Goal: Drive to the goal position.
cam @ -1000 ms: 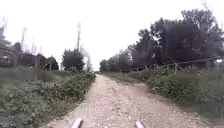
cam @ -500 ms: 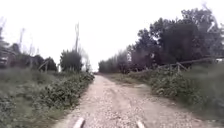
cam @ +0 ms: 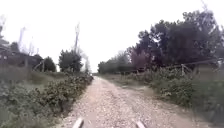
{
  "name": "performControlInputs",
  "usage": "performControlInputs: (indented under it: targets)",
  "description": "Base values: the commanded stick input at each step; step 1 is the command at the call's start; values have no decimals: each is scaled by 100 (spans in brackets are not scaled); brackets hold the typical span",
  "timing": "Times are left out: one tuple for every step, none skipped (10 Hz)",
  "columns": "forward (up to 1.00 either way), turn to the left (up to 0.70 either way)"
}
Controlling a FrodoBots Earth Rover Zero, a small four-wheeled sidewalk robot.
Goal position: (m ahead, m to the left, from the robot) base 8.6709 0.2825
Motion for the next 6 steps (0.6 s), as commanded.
performControlInputs:
  targets:
    - [50,0]
    - [50,0]
    - [50,0]
    - [50,0]
    - [50,0]
    - [50,0]
